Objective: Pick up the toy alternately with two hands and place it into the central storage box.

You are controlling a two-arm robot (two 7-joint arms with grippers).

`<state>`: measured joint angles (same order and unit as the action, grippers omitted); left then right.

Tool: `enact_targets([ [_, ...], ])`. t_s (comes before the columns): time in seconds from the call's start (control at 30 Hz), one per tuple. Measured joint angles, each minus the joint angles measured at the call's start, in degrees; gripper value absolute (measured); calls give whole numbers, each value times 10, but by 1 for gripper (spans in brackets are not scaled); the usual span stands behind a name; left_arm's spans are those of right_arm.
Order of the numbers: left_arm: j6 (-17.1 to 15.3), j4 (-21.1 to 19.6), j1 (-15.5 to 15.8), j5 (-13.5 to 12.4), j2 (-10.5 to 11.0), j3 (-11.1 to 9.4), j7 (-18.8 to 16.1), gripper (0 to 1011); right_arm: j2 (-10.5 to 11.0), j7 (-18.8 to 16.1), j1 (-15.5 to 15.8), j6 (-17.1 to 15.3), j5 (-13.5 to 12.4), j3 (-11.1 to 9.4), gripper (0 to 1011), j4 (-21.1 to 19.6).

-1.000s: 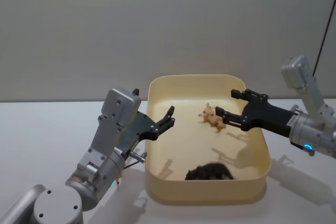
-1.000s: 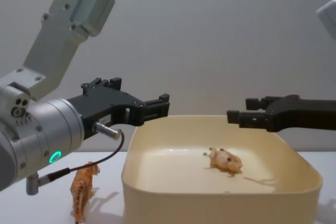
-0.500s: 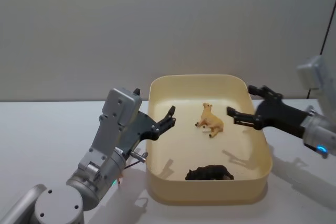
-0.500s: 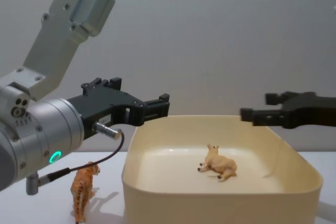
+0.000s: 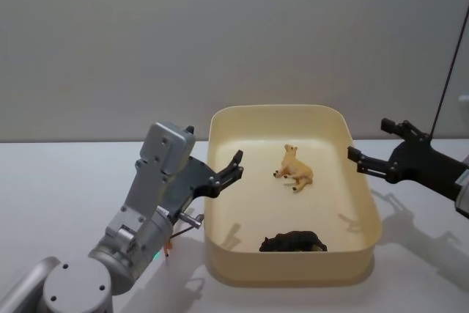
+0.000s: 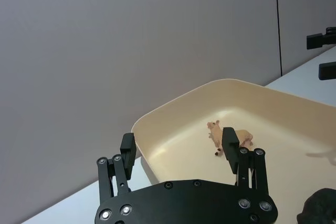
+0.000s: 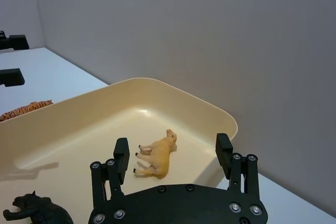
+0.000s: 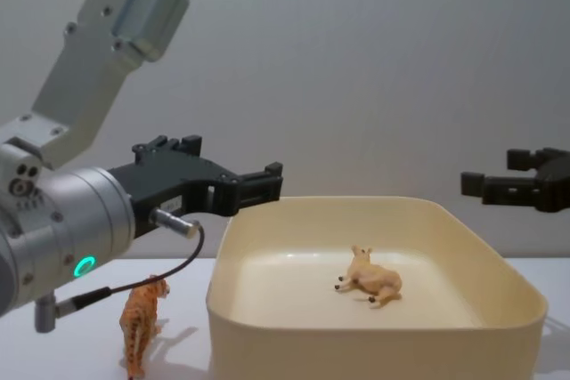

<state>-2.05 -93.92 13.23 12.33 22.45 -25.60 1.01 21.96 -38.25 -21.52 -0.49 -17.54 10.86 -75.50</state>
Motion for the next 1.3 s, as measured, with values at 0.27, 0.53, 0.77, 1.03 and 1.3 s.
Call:
enact_targets([
  [0.27,-47,-31,-16,33,18,10,-3,1001,8,7,12,1,-8,-6,1001,-12],
  [0.53,-107,-67,-39,78,39,22,-26,1001,12,11,18,1,-13,-9,1001,-19],
  [0.77,-161,-96,-61,123,56,33,-60,1001,14,13,21,2,-16,-10,1001,-23],
  [1.03,-226,-114,-80,177,68,48,-107,1001,16,14,23,2,-17,-11,1001,-25],
  [1.3,-274,-100,-81,208,67,59,-136,1001,16,14,24,2,-17,-12,1001,-26],
])
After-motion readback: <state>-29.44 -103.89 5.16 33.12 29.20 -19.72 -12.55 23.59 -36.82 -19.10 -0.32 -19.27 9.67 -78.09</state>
